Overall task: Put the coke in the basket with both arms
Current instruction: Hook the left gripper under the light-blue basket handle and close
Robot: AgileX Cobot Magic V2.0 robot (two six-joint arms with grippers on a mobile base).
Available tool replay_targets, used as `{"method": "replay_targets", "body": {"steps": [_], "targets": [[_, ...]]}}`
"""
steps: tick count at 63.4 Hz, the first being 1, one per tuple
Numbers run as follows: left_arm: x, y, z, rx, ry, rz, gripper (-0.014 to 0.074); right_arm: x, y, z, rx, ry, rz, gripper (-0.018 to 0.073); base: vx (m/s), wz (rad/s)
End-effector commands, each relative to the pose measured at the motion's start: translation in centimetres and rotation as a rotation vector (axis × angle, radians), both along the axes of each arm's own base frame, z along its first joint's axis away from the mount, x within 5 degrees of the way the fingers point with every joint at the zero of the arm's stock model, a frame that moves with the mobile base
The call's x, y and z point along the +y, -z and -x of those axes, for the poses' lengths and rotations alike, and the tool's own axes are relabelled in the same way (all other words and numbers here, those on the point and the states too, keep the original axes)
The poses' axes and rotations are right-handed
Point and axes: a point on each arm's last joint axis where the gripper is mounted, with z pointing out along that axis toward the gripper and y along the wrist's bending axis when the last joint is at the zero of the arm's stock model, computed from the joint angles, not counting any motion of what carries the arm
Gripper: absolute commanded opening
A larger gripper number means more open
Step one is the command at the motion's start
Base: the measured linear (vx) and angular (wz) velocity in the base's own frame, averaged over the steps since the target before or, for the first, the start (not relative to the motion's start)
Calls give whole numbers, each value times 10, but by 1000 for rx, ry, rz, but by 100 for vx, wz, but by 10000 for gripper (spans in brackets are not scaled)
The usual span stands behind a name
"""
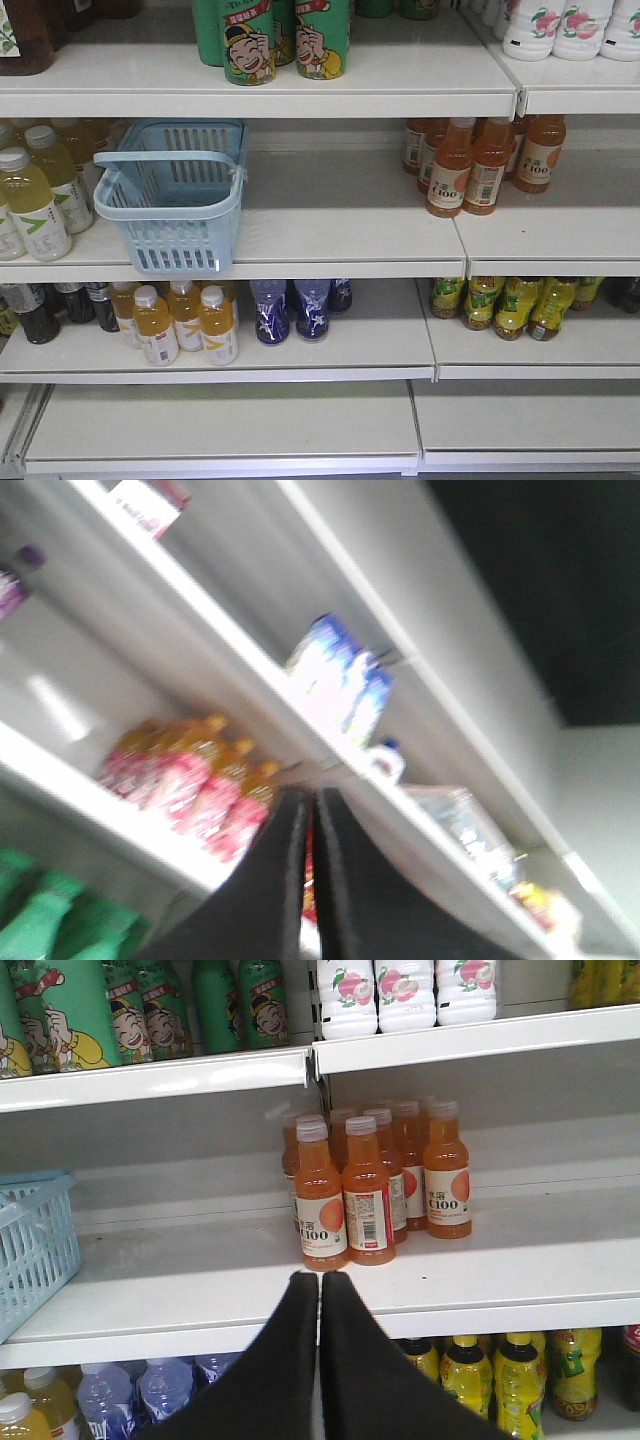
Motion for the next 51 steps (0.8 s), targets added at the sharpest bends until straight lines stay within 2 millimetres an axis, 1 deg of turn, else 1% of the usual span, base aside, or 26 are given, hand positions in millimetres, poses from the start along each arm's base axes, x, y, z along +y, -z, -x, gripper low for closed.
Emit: {"method": "replay_targets", "body": {"steps": [1,9,10,11,13,14,19,27,32,38,51], "targets": [[0,-5,-27,98,-4,-5,55,0,-3,1,-76,1,13,-5,0,0],[-1,6,-70,253,27,33,143,0,-3,1,-76,1,13,-5,0,0],[-1,6,-72,261,31,37,148,0,-3,1,-76,1,13,-5,0,0],[-2,9,-81,292,47,52,162,0,-3,1,-76,1,13,-5,0,0],[-2,13,-92,333,72,78,188,0,-3,1,-76,1,13,-5,0,0],[-3,14,-94,340,77,83,198,0,-3,1,-76,1,13,-5,0,0],[-6,27,-124,441,160,170,275,0,-3,1,-76,1,13,-5,0,0],[-11,46,-161,537,289,285,360,0,-3,1,-76,1,13,-5,0,0],[-15,62,-184,582,343,311,395,0,-3,1,-76,1,13,-5,0,0],[-18,82,-207,629,391,341,421,0,-3,1,-76,1,13,-5,0,0],[-17,122,-244,704,411,455,435,0,-3,1,-76,1,13,-5,0,0]]}}
